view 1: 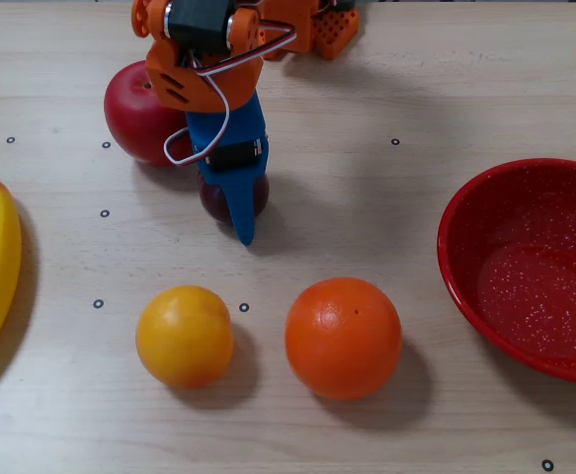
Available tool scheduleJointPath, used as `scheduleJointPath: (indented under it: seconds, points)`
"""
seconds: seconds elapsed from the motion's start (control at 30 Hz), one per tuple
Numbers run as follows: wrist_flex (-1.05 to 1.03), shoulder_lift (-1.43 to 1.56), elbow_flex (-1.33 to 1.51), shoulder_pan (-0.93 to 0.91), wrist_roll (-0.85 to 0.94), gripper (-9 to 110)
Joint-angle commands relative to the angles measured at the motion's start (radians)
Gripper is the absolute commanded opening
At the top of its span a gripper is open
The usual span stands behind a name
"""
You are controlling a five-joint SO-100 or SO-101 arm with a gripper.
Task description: Put plum in the red bowl.
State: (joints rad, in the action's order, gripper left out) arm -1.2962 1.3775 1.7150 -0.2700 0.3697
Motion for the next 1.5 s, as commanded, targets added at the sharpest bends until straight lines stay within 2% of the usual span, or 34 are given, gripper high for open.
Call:
scheduleJointPath:
  seconds: [0.0,0.23,0.87,1.47]
  points:
    - [0.014,0.034,-0.043,0.017,0.002,20]
    - [0.011,0.031,-0.046,0.017,0.006,0]
    - [0.021,0.072,-0.097,0.018,0.043,0]
    - [-0.229,0.233,-0.285,0.057,0.017,0]
